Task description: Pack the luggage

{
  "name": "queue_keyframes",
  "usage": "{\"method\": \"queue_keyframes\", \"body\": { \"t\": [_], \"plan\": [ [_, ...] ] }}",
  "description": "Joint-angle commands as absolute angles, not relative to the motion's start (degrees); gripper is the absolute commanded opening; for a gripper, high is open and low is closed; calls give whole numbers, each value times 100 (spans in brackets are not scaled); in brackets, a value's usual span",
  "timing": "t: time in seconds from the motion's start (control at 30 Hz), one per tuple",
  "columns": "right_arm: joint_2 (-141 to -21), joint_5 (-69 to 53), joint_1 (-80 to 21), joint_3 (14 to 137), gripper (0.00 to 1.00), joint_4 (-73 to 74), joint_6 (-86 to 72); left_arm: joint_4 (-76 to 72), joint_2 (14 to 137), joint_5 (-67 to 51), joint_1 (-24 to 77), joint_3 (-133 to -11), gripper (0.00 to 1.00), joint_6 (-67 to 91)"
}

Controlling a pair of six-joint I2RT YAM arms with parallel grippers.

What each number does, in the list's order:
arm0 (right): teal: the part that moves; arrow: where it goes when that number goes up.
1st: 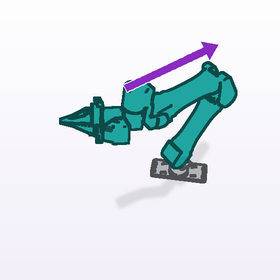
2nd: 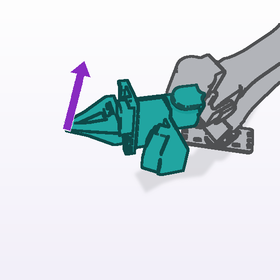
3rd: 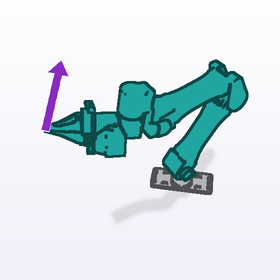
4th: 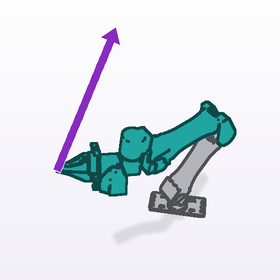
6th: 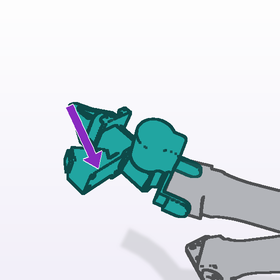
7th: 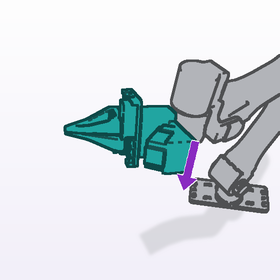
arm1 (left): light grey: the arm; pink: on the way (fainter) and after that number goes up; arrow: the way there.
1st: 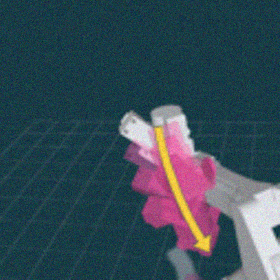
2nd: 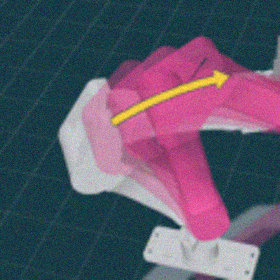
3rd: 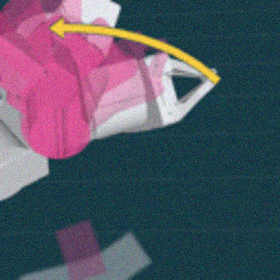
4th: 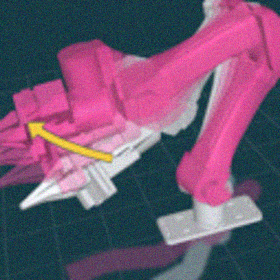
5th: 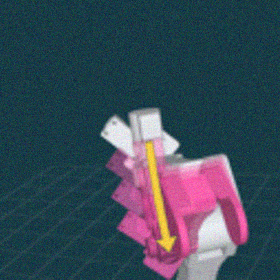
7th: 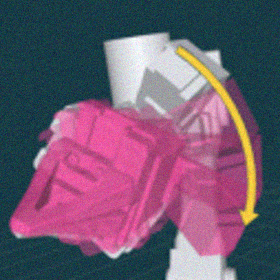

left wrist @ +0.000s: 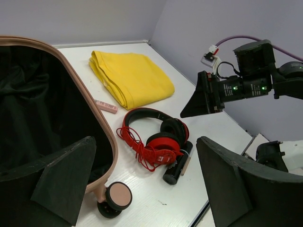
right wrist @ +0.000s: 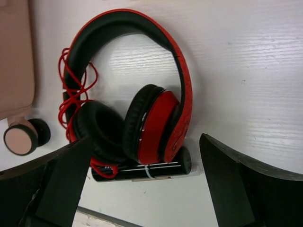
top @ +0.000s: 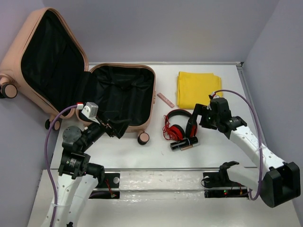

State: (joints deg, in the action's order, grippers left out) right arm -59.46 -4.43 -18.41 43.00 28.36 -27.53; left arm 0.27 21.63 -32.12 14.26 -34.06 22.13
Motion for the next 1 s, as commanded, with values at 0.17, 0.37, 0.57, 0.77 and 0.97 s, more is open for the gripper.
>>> {"method": "queue_keyframes", "body": {
  "t": [0.17,0.37,0.57,0.77,0.97],
  "plan": [
    [-6811,-35,-2328,4070,100,1838,-3102,-167,2224,-3401,1450,-3287,99,2259],
    [-7409,-26,-2435,3946,95,1284,-3392,-185,2232,-3419,1450,-3278,99,2276],
    [-7567,378,-2549,4017,62,1222,-3630,-202,2224,-3454,1450,-3278,99,2268],
    [-7225,448,-2654,4174,23,1344,-3726,-220,2232,-3480,1450,-3270,99,2276],
    [-6417,290,-2654,4579,12,1652,-3806,-220,2224,-3472,1441,-3270,99,2285]
  ]
}}
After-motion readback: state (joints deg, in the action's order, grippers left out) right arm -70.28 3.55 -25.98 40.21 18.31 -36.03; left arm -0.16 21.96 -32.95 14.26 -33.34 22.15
